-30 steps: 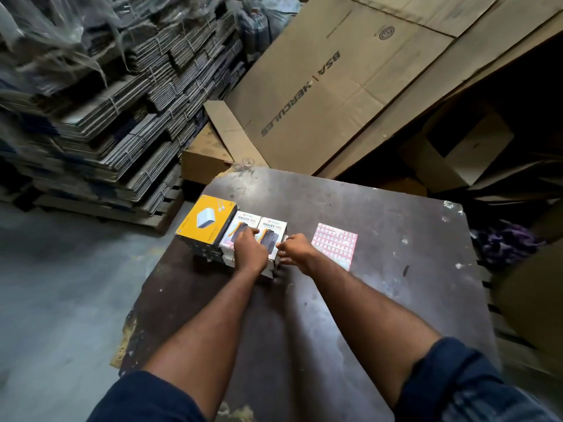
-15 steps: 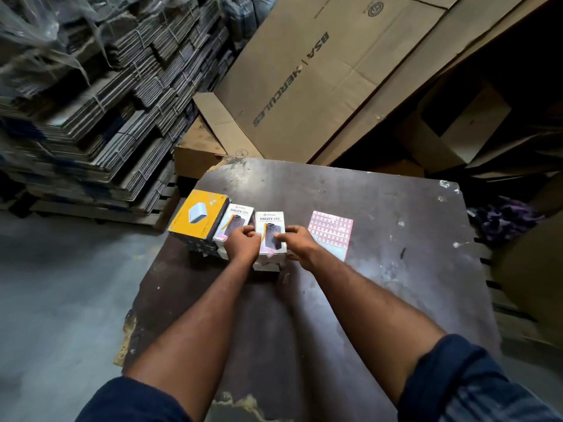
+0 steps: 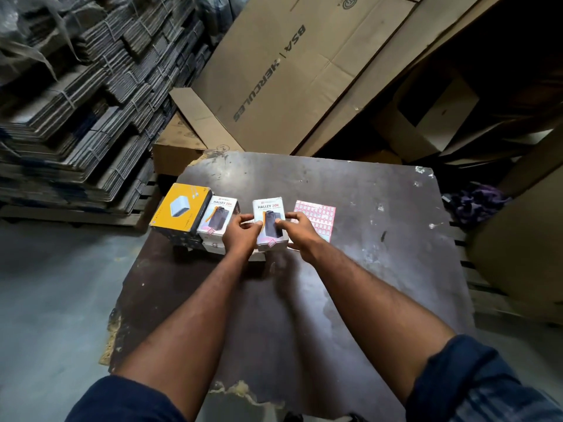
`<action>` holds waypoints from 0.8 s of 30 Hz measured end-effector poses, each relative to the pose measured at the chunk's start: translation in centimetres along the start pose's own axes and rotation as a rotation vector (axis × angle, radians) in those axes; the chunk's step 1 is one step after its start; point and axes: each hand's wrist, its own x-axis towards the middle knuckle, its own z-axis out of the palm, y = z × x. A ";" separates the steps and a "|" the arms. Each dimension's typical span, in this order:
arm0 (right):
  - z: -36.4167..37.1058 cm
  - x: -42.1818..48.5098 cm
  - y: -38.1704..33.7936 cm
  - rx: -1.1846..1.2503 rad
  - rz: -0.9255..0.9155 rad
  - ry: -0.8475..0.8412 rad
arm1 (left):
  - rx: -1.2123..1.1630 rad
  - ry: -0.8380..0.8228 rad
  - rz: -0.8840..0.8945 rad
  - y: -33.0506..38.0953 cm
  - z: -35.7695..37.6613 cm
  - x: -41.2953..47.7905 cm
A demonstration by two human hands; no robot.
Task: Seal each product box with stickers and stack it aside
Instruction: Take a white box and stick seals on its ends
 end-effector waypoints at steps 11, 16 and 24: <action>-8.0 -2.2 1.5 0.056 -0.032 -0.016 | -0.054 -0.134 0.058 0.2 5.7 -3.5; -11.4 -1.6 2.7 0.093 -0.084 -0.031 | -0.132 -0.159 0.031 -0.2 9.0 -5.0; -13.5 0.6 3.8 0.097 -0.210 -0.037 | -0.261 -0.198 0.107 -1.5 12.2 -4.1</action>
